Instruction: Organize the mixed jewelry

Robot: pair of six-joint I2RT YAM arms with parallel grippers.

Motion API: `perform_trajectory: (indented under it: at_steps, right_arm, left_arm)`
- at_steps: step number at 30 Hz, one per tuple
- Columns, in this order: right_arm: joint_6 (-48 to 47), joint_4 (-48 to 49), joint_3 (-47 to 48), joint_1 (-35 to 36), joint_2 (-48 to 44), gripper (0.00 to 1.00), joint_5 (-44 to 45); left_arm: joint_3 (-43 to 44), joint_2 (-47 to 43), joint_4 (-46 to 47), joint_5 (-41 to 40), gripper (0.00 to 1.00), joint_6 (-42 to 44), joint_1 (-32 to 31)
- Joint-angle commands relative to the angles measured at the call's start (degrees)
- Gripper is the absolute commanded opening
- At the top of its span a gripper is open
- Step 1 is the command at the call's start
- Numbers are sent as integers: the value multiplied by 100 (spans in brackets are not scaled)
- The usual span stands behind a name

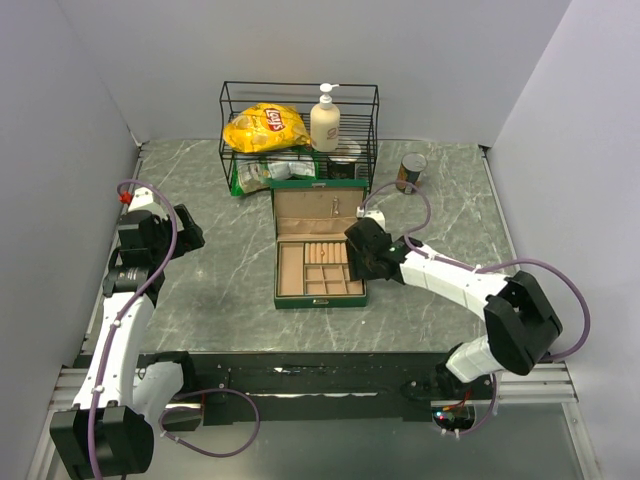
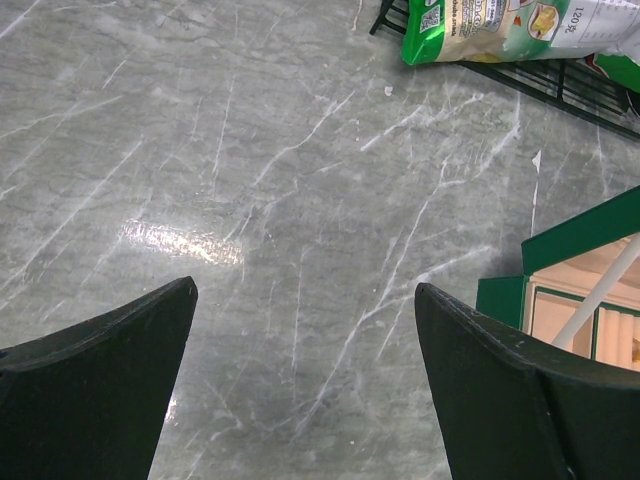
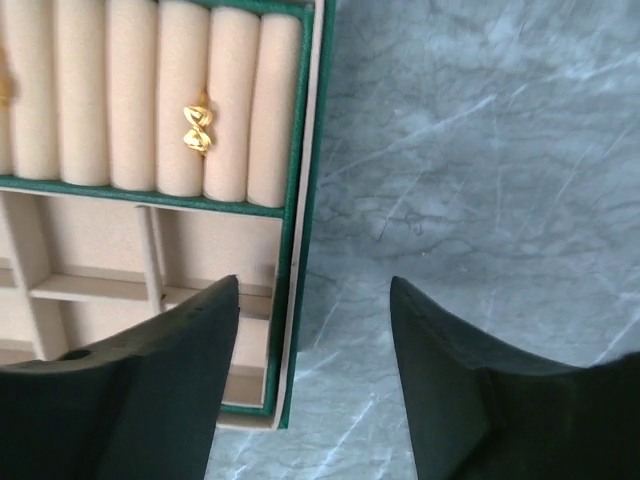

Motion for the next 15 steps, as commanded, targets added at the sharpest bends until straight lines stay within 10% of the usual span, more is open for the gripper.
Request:
perform_trajectory:
  at_steps: [1,5,15]
  right_arm:
    - [-14,-210,459,-2,-512,75,204]
    - [720,-516,714,-203,-917,95,676]
    - [681,212,802,-1344,-1972,100,265]
  left_arm:
    - [83,-108,170,85,96,18,19]
    - [83,-91,170,86,96,26,19]
    - [118,-21,161,86,96,35,19]
